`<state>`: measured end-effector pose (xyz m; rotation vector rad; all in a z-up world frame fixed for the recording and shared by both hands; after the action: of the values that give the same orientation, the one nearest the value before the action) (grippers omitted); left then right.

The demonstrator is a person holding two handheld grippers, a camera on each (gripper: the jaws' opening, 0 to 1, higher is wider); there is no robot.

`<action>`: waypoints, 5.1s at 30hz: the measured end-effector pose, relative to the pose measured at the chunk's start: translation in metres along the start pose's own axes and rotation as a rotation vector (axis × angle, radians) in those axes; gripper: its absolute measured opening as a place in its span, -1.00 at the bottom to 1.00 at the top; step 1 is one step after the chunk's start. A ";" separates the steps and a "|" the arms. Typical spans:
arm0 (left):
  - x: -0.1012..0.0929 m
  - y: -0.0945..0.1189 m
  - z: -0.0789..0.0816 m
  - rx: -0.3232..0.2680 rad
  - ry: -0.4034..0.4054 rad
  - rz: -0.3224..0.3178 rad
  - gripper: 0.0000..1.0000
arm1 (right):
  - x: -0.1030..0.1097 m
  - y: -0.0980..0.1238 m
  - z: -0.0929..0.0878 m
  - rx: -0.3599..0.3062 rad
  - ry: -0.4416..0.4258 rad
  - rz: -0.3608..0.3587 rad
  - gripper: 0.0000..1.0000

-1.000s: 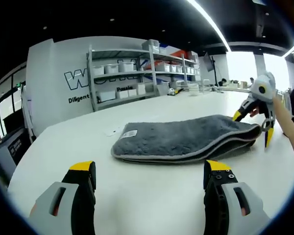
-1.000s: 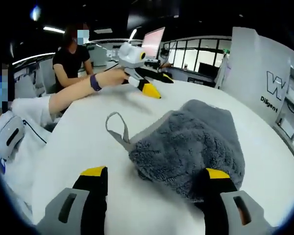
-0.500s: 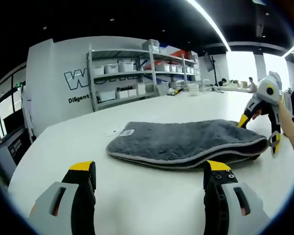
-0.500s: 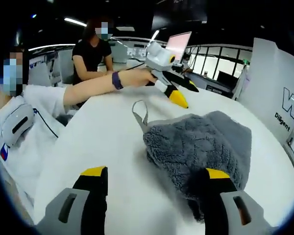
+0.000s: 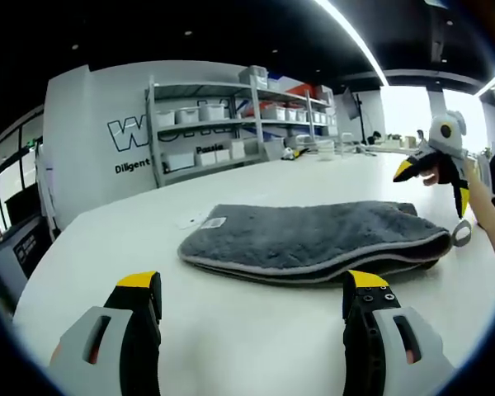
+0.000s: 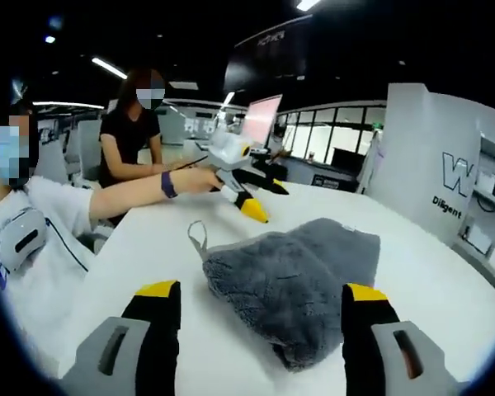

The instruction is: Open the folded towel by lifting each exposed corner and separating the folded layers until the towel lies flat within the target outline without major curled edges

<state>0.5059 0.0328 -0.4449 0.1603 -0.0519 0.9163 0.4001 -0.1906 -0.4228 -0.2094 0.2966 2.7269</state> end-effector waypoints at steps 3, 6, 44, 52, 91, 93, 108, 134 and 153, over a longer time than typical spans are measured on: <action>0.000 0.001 0.000 0.001 0.000 0.000 0.79 | -0.020 0.006 -0.006 0.027 -0.034 -0.101 0.72; -0.001 0.001 0.000 0.002 -0.001 -0.002 0.79 | -0.036 0.010 -0.013 0.053 -0.056 -0.181 0.78; -0.001 0.000 0.000 0.004 0.000 -0.003 0.79 | -0.012 -0.016 0.002 0.060 0.180 -0.115 0.94; 0.000 0.000 -0.001 0.005 -0.001 -0.004 0.79 | 0.015 -0.039 -0.002 0.090 0.291 -0.009 0.77; -0.001 0.000 -0.001 0.006 -0.001 -0.007 0.79 | 0.056 -0.064 -0.011 0.059 0.447 0.203 -0.68; -0.001 -0.001 -0.001 0.008 -0.003 -0.008 0.79 | 0.056 -0.063 -0.009 0.051 0.451 0.206 -0.73; -0.001 0.000 -0.002 0.013 -0.003 -0.007 0.79 | 0.042 -0.061 0.003 0.000 0.455 0.135 -0.89; 0.003 -0.001 -0.002 0.018 -0.003 -0.011 0.79 | -0.028 -0.034 0.032 -0.089 0.406 -0.228 -0.92; -0.002 0.000 -0.002 0.020 -0.006 -0.014 0.79 | -0.070 -0.002 0.041 -0.107 0.379 -0.472 -0.92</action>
<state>0.5040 0.0315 -0.4474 0.1813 -0.0473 0.9030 0.4604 -0.2046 -0.3710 -0.7311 0.1742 2.2224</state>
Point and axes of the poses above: the point that each gripper's makers call its tool centre point, and the gripper's own axes: y roughly backward along the fingers, x roughly to its left, z roughly out of its top, the point moved 1 cm from there along y, roughly backward along the fingers, and after that the axes turned 10 degrees about -x, right-handed, at the moved point
